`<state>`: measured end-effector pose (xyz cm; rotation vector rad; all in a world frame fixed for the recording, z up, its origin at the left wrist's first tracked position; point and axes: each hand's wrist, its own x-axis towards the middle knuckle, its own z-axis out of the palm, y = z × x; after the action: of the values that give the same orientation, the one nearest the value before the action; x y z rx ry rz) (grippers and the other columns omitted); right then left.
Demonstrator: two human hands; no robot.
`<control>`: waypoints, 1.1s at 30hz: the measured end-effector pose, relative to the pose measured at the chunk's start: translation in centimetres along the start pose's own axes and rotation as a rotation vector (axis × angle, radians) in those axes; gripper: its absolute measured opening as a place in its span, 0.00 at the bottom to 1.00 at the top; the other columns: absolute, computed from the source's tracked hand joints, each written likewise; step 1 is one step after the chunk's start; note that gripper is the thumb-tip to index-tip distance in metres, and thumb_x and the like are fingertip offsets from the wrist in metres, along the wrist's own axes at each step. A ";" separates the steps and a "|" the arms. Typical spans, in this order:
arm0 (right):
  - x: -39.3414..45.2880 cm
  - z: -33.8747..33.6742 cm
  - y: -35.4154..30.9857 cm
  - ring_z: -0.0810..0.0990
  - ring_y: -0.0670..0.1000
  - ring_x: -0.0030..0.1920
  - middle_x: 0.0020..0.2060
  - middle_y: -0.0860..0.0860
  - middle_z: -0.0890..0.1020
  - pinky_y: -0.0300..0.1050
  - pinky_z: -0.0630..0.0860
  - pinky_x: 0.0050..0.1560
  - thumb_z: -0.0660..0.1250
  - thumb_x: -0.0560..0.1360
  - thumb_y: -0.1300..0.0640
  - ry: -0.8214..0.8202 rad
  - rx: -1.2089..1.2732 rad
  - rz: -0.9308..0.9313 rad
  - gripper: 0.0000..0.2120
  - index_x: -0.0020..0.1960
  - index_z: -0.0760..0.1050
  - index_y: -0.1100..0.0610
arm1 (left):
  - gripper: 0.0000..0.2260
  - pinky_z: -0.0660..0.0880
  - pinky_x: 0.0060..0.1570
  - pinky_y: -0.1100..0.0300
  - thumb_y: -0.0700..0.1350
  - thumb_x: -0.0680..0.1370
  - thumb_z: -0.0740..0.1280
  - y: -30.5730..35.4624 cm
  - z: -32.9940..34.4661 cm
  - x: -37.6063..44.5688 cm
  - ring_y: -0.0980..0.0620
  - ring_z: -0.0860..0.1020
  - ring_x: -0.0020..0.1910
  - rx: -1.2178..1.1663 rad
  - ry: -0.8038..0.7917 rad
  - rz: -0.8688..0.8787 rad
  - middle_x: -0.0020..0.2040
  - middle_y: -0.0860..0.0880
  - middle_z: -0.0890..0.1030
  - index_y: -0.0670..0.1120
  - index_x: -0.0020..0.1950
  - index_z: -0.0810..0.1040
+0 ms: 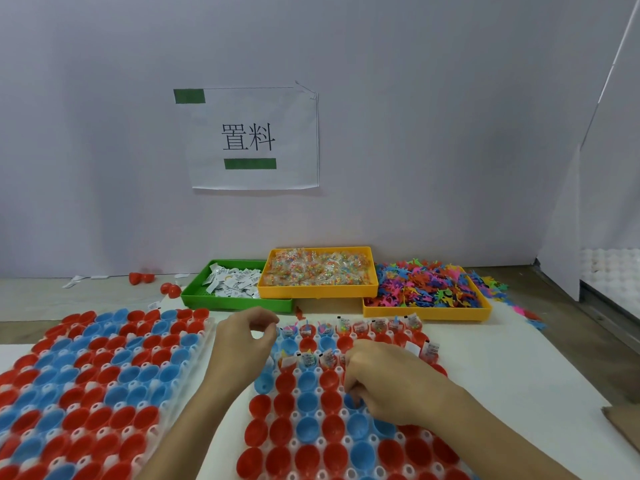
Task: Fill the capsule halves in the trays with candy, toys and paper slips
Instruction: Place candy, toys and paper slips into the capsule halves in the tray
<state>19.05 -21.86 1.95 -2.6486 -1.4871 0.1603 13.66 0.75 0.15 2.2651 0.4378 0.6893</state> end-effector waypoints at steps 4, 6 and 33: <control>-0.3 0.0 0.3 0.77 0.49 0.48 0.45 0.48 0.81 0.45 0.79 0.46 0.64 0.79 0.62 0.057 0.032 -0.056 0.10 0.50 0.85 0.57 | 0.06 0.75 0.47 0.63 0.37 0.77 0.68 -1.4 -0.2 2.4 0.57 0.79 0.44 0.090 0.045 -0.041 0.45 0.50 0.84 0.44 0.51 0.85; -0.4 0.0 0.7 0.73 0.46 0.50 0.46 0.45 0.79 0.44 0.77 0.48 0.64 0.80 0.58 0.100 0.065 -0.079 0.10 0.54 0.84 0.54 | 0.08 0.75 0.50 0.61 0.37 0.77 0.68 -2.0 -0.3 4.1 0.54 0.79 0.45 0.138 0.056 -0.057 0.49 0.46 0.84 0.41 0.54 0.84; -4.1 8.4 15.0 0.78 0.43 0.45 0.43 0.42 0.83 0.30 0.71 0.38 0.64 0.78 0.67 0.934 0.672 0.658 0.14 0.44 0.81 0.50 | 0.04 0.80 0.39 0.48 0.32 0.73 0.66 -8.7 3.2 17.5 0.40 0.79 0.39 0.619 -0.079 -0.168 0.40 0.39 0.81 0.36 0.42 0.81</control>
<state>28.39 -32.86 -8.26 -2.0306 -0.1958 -0.4056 28.61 13.48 -1.97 2.7702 0.8877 0.4073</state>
